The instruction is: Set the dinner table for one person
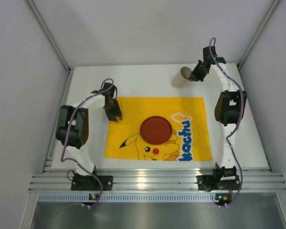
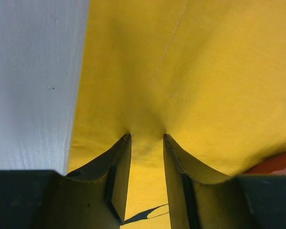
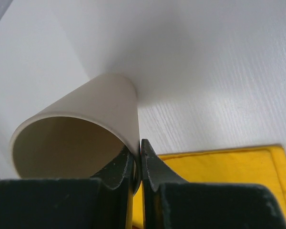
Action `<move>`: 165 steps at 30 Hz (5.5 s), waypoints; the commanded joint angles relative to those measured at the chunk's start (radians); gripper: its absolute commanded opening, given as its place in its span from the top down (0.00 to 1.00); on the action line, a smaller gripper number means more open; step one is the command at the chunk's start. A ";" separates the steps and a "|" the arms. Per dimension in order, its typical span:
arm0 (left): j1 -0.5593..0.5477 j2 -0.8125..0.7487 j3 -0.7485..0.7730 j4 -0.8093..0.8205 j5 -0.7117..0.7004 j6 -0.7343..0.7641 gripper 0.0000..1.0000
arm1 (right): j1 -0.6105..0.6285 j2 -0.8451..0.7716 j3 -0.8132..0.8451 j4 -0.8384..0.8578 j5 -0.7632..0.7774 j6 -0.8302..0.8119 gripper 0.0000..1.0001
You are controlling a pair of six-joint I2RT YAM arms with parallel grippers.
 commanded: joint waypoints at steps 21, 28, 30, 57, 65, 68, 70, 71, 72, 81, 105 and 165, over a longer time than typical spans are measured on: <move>-0.417 0.050 0.789 -0.261 -0.079 0.058 0.52 | 0.438 -0.570 -0.440 -0.199 0.102 -0.188 1.00; -0.473 -0.064 0.697 -0.247 -0.147 0.009 0.52 | 0.458 -0.630 -0.531 -0.183 0.113 -0.191 1.00; -0.477 -0.091 0.682 -0.249 -0.142 0.002 0.53 | 0.462 -0.634 -0.536 -0.174 0.113 -0.194 1.00; -0.583 0.000 0.607 -0.324 -0.214 0.011 0.87 | 0.465 -0.713 -0.474 -0.193 0.115 -0.151 1.00; -0.581 0.046 0.676 -0.378 -0.294 0.046 1.00 | 0.465 -0.751 -0.457 -0.180 0.076 -0.156 0.58; -0.552 0.030 0.665 -0.404 -0.334 0.054 1.00 | 0.462 -0.757 -0.447 -0.205 0.125 -0.157 0.01; -0.511 -0.002 0.627 -0.416 -0.331 0.052 1.00 | 0.449 -0.762 -0.439 -0.223 0.147 -0.168 0.00; -0.496 -0.018 0.604 -0.410 -0.329 0.055 1.00 | 0.443 -0.766 -0.441 -0.229 0.150 -0.174 0.00; -0.464 -0.053 0.558 -0.395 -0.329 0.057 1.00 | 0.437 -0.777 -0.445 -0.240 0.155 -0.179 0.00; -0.229 -0.187 0.386 -0.332 -0.279 0.078 1.00 | 0.366 -0.880 -0.631 -0.220 0.125 -0.208 0.00; -0.111 -0.062 0.352 -0.224 -0.274 0.100 0.98 | 0.347 -0.921 -0.780 -0.216 0.105 -0.188 0.00; -0.106 -0.196 0.118 -0.128 -0.022 0.117 0.34 | -0.519 -0.881 -1.229 0.021 0.420 -0.128 0.70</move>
